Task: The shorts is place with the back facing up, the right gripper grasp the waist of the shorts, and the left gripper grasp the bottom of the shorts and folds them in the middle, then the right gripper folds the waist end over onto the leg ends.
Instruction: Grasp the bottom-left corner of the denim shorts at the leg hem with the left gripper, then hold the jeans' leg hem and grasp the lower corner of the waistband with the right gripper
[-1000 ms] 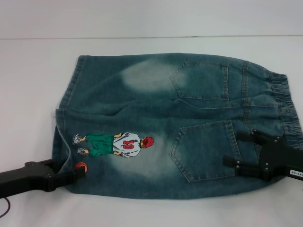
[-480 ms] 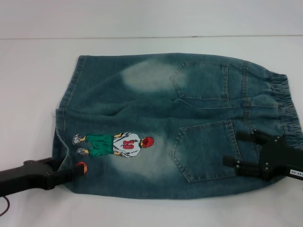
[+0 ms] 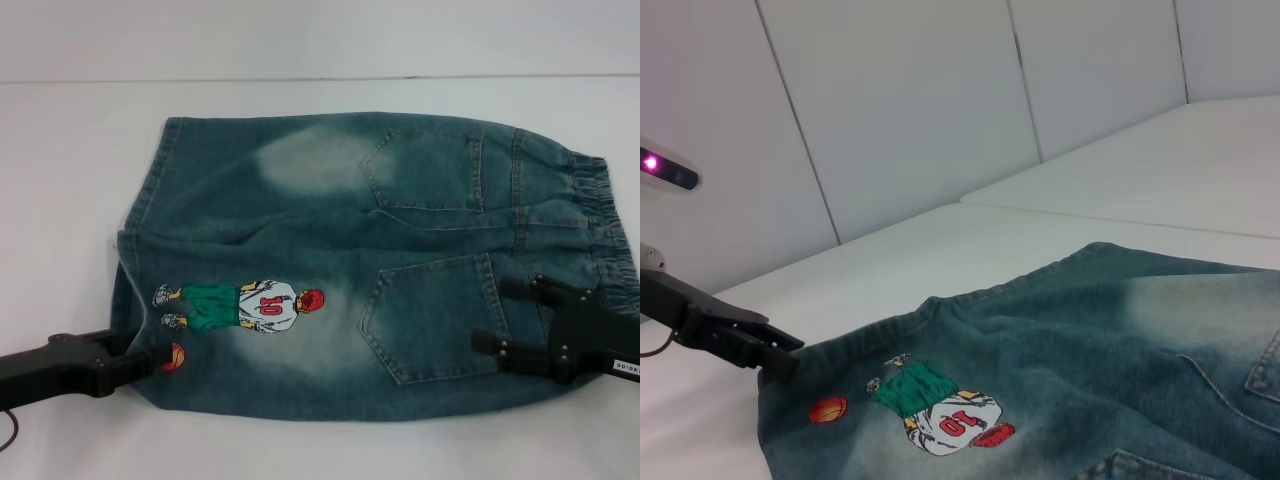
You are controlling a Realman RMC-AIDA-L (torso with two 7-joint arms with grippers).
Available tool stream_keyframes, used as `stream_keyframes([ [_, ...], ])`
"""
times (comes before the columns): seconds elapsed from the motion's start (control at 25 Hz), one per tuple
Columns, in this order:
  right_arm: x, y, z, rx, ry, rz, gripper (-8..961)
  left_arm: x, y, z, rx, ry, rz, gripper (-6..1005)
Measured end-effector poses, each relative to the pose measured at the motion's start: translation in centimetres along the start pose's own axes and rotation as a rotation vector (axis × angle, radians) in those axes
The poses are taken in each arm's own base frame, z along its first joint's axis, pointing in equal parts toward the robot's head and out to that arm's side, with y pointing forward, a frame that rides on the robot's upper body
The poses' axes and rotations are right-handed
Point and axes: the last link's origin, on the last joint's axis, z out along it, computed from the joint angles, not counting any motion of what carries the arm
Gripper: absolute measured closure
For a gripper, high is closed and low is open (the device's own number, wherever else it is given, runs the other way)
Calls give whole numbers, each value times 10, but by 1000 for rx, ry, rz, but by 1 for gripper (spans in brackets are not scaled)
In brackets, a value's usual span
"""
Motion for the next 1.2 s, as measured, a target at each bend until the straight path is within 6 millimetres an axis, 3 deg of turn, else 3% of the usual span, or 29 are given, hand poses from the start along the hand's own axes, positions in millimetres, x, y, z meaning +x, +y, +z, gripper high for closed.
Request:
stream_keyframes([
  [0.4, 0, 0, -1, 4, -2, 0, 12, 1, 1, 1, -9, -3, 12, 555],
  [0.76, -3, 4, -5, -18, -43, 13, 14, 7, 3, 1, -22, 21, 20, 849],
  [0.84, -5, 6, -12, -16, -79, 34, 15, 8, 3, 1, -22, 23, 20, 925],
  [1.2, 0, -16, -74, 194, -197, 403, 17, 15, 4, 5, -37, 38, 31, 947],
])
